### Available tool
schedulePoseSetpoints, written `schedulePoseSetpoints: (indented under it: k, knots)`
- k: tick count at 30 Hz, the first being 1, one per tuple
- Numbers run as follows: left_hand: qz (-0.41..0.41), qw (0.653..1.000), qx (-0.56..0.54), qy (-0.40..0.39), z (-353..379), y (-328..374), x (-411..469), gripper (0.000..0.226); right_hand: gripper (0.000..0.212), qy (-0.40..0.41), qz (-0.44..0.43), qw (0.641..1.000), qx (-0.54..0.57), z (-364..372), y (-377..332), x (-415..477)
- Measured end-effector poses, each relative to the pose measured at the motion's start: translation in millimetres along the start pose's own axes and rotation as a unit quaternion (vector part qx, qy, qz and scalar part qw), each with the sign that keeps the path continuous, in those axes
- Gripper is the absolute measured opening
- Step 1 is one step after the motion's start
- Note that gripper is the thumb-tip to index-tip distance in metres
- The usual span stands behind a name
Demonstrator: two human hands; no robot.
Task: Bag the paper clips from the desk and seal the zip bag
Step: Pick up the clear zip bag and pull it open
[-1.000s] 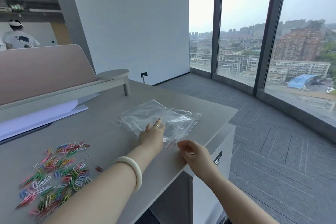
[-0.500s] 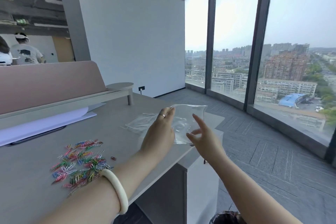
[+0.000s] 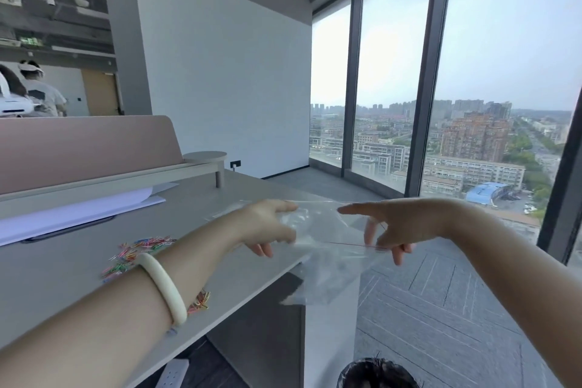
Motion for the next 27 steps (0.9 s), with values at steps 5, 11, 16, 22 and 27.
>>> schedulePoseSetpoints:
  k: [5, 11, 16, 22, 27]
  knots:
    - [0.035, 0.996, 0.046, -0.061, 8, -4, -25, 0.066, 0.083, -0.059, 0.035, 0.998, -0.007, 7, -1, -8]
    - [-0.009, 0.977, 0.144, -0.155, 33, -56, -42, 0.065, 0.078, -0.149, 0.027, 0.988, 0.010, 76, 4, 25]
    - [-0.085, 0.979, 0.062, -0.177, 114, -113, -54, 0.065, 0.064, -0.165, 0.080, 0.969, 0.162, 174, 39, 74]
    - [-0.186, 0.965, -0.073, -0.171, 185, -171, -63, 0.059, 0.053, -0.152, 0.152, 0.960, 0.182, 236, 59, 115]
    - [-0.171, 0.970, -0.161, -0.065, 186, -197, -46, 0.052, 0.066, -0.180, 0.150, 0.963, 0.132, 238, 42, 144]
Point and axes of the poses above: each hand's wrist, its own x-axis towards the middle knuckle, its own z-axis out of the palm, y = z × x, the point moved 4 cm from there along x, towards the middle knuckle, and after that the axes turned 13 degrees about x, right-handed, at the moved point
